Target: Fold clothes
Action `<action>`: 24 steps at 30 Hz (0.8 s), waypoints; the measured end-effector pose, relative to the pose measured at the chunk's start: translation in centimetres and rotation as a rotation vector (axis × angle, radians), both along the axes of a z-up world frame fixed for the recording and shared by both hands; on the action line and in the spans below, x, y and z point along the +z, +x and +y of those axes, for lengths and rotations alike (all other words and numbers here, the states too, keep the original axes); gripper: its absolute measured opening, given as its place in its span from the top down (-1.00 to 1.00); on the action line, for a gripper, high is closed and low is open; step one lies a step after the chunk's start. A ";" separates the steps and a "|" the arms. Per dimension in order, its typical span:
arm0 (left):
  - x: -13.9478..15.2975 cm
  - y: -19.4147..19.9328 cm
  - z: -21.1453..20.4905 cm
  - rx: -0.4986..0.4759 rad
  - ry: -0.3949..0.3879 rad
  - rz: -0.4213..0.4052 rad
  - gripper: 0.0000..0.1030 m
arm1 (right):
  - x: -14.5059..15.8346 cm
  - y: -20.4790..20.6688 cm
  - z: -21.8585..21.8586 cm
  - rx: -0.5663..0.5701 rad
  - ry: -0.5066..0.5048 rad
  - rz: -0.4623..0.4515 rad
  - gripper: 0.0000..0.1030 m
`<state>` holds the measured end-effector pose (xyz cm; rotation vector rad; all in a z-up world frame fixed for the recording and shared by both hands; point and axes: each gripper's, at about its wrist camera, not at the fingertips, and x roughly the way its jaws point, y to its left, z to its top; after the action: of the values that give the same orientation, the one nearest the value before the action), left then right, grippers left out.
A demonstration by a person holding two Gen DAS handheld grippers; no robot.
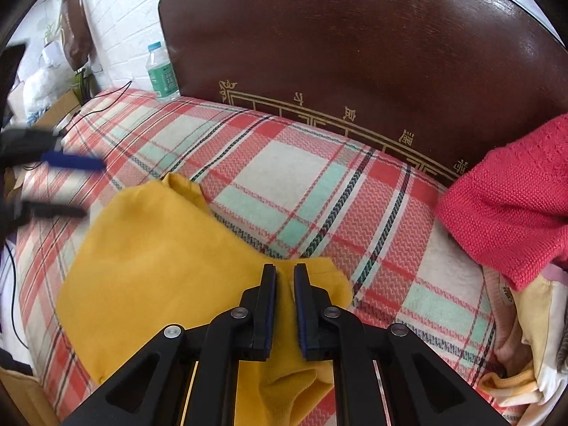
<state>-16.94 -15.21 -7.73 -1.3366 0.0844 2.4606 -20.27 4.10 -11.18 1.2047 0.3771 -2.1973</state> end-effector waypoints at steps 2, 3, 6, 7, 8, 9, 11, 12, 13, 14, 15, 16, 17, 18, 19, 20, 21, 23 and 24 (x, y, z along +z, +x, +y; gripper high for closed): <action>-2.1 0.0 0.6 -0.012 -0.017 -0.038 0.13 | -0.3 -0.4 0.2 -0.010 -0.016 -0.010 0.83; -3.1 0.0 0.9 -0.018 -0.026 -0.057 0.13 | -0.6 -0.8 0.3 -0.019 -0.023 -0.016 0.83; -4.0 -0.2 -0.9 0.045 0.082 -0.077 0.13 | -0.5 -0.9 1.2 -0.058 -0.055 -0.016 0.69; -4.3 -0.2 -1.5 0.067 0.120 -0.083 0.13 | -0.3 -0.7 1.6 -0.079 -0.067 -0.010 0.59; -4.5 -0.3 -2.2 0.090 0.159 -0.089 0.13 | 0.2 -0.4 2.3 -0.098 -0.094 0.004 0.59; -4.8 -0.3 -2.8 0.112 0.197 -0.095 0.13 | 0.9 0.3 3.2 -0.117 -0.138 0.028 0.59; -4.9 -0.2 -3.7 0.148 0.255 -0.092 0.13 | 2.3 2.2 4.5 -0.119 -0.210 0.076 0.58; -4.4 0.2 -3.9 0.156 0.268 -0.064 0.13 | 2.8 3.4 4.9 -0.099 -0.236 0.093 0.56; -3.9 0.3 -4.0 0.153 0.274 -0.035 0.13 | 3.0 4.5 4.9 -0.068 -0.247 0.101 0.56; -3.3 0.5 -4.1 0.148 0.279 -0.006 0.08 | 2.9 5.3 4.7 -0.042 -0.247 0.101 0.56; -3.4 0.0 -4.2 0.152 0.276 0.000 -0.10 | 2.4 5.6 4.3 -0.022 -0.236 0.092 0.56; -3.5 -0.6 -4.4 0.157 0.272 0.002 -0.16 | 1.7 5.6 3.9 -0.012 -0.214 0.083 0.56; -4.0 -1.2 -4.7 0.176 0.271 -0.013 -0.17 | 0.9 5.3 3.5 -0.013 -0.191 0.068 0.55; -4.5 -1.8 -4.9 0.197 0.272 -0.030 -0.17 | -0.2 4.6 3.4 -0.034 -0.174 0.036 0.55; -5.1 -2.4 -5.2 0.217 0.272 -0.048 -0.17 | -1.3 3.7 3.4 -0.061 -0.169 0.005 0.55; -5.7 -2.7 -5.4 0.231 0.289 -0.060 -0.17 | -2.1 3.0 3.3 -0.084 -0.167 -0.011 0.55; -5.9 -2.7 -5.6 0.240 0.312 -0.059 -0.17 | -2.9 2.4 3.2 -0.099 -0.166 -0.020 0.56; -5.9 -2.4 -6.0 0.249 0.340 -0.050 -0.17 | -3.5 2.1 3.1 -0.115 -0.181 -0.026 0.56; -5.6 -1.9 -6.3 0.259 0.354 -0.043 -0.17 | -3.2 2.3 3.2 -0.121 -0.199 -0.031 0.56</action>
<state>-18.87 -21.46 -13.36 -1.3063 -0.5408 2.4930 -18.01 7.28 -14.41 1.1773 0.0715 -2.2540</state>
